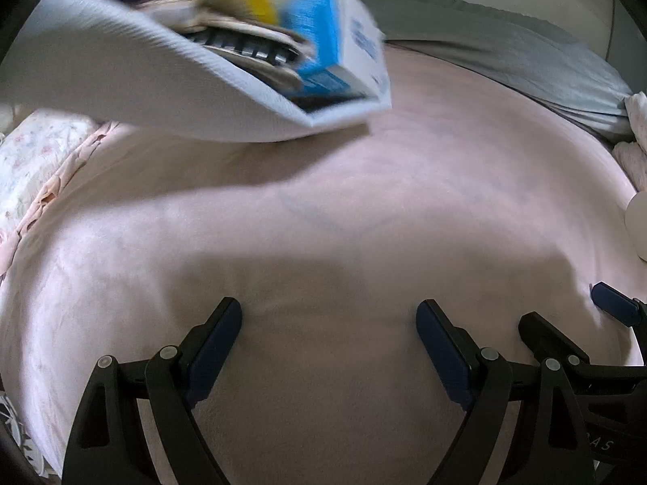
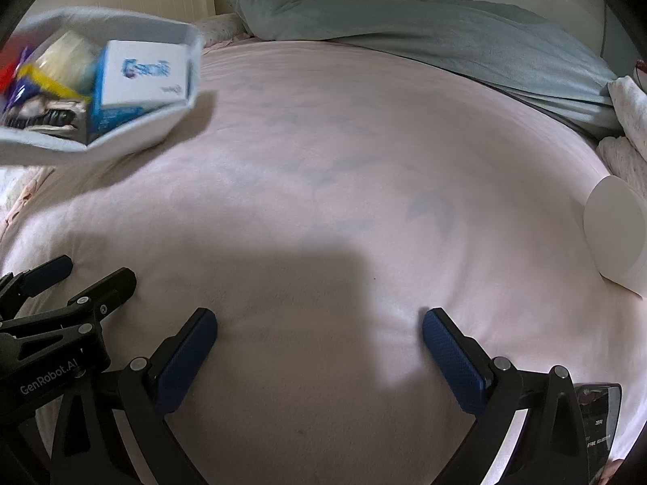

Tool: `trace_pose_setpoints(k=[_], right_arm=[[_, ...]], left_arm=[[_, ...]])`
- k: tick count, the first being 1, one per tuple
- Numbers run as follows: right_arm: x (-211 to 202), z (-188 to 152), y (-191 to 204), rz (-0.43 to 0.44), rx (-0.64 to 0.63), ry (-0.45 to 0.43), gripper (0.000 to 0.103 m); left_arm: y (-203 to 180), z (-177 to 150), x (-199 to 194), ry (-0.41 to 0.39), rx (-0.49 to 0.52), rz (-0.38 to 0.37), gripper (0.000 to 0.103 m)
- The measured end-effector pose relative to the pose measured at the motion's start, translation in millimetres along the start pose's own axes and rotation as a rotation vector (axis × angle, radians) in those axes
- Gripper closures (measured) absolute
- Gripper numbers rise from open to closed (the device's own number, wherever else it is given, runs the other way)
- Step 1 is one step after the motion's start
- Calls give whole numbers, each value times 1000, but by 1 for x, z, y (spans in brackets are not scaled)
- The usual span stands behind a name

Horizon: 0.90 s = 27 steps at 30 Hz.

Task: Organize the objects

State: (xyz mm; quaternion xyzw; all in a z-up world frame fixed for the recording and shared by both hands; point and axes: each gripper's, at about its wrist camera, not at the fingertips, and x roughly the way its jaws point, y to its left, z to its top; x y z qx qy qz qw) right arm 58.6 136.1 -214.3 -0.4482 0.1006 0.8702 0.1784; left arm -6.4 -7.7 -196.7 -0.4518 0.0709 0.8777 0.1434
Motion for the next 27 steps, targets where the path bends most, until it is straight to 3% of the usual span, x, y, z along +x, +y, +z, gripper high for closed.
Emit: trace_pose_setpoints(k=[27], right_arm=[[-4, 1, 0, 3, 3, 1, 0]], left_arm=[[-6, -2, -3, 2, 2, 3, 15]])
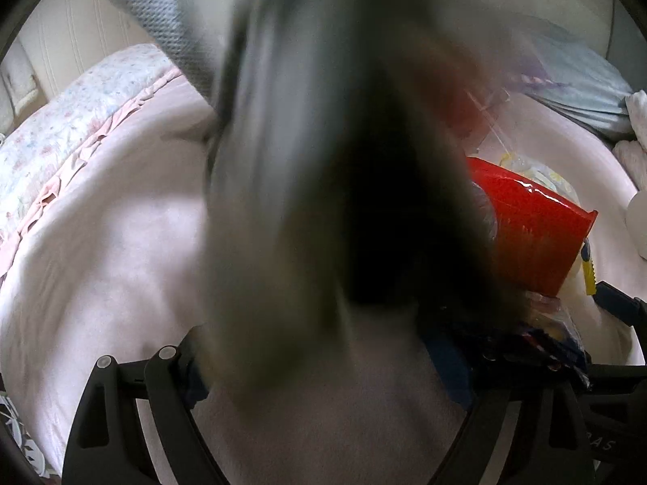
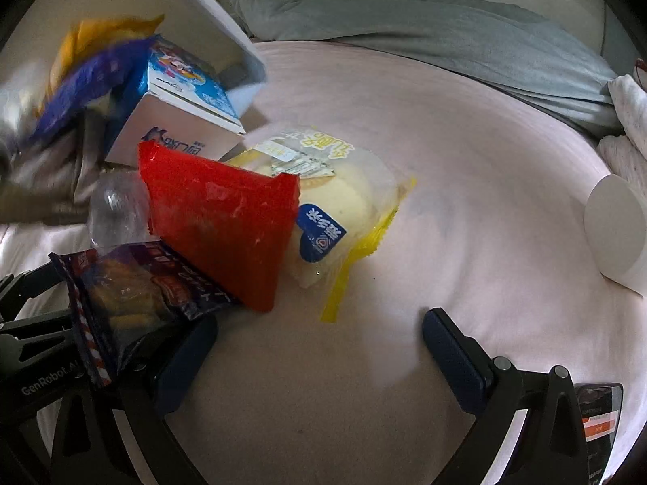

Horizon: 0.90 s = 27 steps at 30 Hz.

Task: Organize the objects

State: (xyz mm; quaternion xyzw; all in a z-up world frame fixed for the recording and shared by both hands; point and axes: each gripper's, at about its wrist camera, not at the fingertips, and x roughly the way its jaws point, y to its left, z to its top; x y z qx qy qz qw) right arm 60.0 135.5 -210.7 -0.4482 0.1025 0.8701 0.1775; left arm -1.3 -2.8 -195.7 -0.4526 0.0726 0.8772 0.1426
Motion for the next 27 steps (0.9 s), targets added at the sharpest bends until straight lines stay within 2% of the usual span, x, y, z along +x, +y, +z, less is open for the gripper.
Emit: trace_pose_setpoints(k=[27], right_arm=[[1, -1, 3, -1, 2, -1, 0]], left_arm=[[-6, -1, 3, 2, -8, -5, 13]])
